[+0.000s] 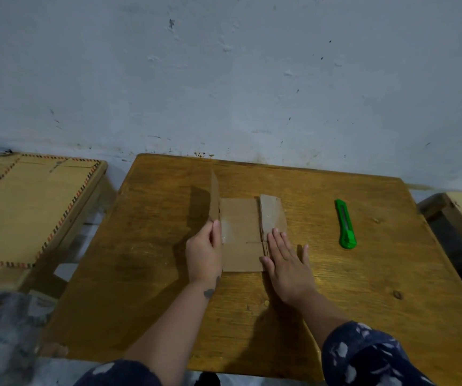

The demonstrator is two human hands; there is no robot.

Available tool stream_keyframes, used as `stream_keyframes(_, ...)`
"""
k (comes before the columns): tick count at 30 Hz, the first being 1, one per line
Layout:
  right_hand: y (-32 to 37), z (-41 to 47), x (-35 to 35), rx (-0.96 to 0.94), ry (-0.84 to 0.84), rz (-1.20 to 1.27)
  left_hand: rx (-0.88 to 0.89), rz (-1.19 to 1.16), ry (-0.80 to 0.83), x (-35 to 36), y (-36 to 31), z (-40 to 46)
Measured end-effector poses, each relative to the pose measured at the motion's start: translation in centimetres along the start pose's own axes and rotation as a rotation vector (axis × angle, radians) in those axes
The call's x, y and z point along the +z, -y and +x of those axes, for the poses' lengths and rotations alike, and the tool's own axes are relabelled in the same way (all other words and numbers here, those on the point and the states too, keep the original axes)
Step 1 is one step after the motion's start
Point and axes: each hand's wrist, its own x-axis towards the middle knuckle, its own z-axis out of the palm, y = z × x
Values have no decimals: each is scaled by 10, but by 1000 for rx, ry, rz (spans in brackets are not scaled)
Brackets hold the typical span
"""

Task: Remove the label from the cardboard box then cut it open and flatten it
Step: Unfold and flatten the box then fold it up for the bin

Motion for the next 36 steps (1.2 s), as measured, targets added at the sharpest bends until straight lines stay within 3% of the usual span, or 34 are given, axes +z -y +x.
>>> stream_keyframes(9,-3,1,3,-12,-9,-12,299,694,347,29,-25,1)
stream_keyframes(14,-5,2,4,-32,-30,5,314,916,546,46,-30,5)
stream_keyframes(19,-4,0,2,-42,-34,60,325,936,613,46,-18,1)
stream_keyframes(26,-4,20,-15,36,-63,365,318,812,574,40,-7,-10)
stream_keyframes(30,3,51,-31,-4,51,326,339,785,547,37,-7,-10)
stream_keyframes(36,6,83,-34,-16,29,273,324,730,554,35,-5,-11)
